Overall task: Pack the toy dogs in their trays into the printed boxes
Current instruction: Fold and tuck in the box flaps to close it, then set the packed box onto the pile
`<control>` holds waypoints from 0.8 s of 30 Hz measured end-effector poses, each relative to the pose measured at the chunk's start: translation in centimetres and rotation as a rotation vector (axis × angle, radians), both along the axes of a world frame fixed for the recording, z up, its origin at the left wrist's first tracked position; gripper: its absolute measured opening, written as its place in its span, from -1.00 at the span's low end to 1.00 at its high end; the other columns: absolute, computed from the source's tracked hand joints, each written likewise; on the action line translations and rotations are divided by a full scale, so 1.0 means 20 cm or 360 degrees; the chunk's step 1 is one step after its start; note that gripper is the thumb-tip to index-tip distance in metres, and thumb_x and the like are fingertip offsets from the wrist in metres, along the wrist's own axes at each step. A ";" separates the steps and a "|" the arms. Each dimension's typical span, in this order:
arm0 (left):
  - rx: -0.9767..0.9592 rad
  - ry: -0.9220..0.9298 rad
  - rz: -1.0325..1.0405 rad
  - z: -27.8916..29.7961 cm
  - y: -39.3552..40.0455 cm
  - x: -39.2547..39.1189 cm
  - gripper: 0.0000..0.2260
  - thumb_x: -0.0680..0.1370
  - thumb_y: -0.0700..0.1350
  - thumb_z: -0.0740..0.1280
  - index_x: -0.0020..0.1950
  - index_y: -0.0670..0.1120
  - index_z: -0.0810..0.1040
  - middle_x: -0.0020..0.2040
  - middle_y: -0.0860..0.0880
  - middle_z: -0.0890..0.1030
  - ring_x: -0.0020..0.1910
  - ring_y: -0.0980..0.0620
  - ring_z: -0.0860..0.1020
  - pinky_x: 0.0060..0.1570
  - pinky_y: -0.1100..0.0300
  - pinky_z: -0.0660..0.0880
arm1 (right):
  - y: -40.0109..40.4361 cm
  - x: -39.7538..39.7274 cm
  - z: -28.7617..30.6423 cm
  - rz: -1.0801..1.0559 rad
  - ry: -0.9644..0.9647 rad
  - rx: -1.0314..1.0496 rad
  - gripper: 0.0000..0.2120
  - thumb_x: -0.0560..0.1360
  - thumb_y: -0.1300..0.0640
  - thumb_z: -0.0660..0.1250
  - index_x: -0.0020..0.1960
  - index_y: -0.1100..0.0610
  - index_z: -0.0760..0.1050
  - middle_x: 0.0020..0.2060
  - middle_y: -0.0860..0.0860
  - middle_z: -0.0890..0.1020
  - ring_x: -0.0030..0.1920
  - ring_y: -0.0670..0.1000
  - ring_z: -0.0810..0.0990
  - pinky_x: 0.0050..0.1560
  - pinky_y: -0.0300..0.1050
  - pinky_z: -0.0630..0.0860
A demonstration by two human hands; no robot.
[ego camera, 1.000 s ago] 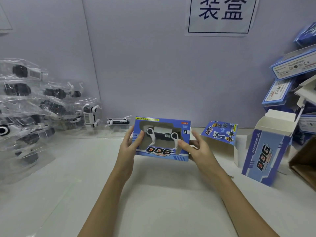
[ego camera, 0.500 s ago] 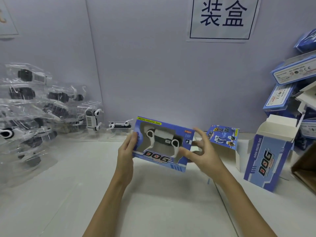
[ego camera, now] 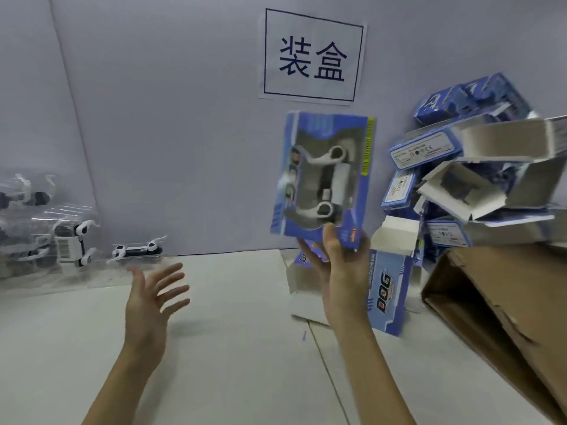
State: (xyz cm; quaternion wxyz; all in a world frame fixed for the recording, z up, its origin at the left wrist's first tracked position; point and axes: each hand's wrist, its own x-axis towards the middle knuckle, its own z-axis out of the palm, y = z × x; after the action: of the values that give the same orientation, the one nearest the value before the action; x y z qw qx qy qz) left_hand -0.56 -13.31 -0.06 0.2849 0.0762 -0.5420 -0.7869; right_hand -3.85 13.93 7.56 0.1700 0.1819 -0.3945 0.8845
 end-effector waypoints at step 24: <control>-0.0505 -0.0230 -0.0286 -0.05 0.11 -0.03 -0.39 0.65 0.34 0.06 0.04 -0.05 0.76 0.09 -0.11 0.73 -0.01 -0.17 0.68 0.03 -0.10 0.57 | 0.53 -0.39 -0.18 -0.1964 -0.0285 0.1893 -0.79 0.53 0.18 0.53 0.14 0.19 0.68 0.09 0.15 0.67 0.32 0.24 0.43 0.28 0.28 0.33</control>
State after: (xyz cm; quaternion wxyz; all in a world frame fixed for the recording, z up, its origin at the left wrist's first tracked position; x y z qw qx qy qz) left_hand -1.23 -11.08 -0.97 0.1823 0.0379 -0.6828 -0.7065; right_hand -11.63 24.51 3.92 0.4649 -0.0766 -0.8325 0.2913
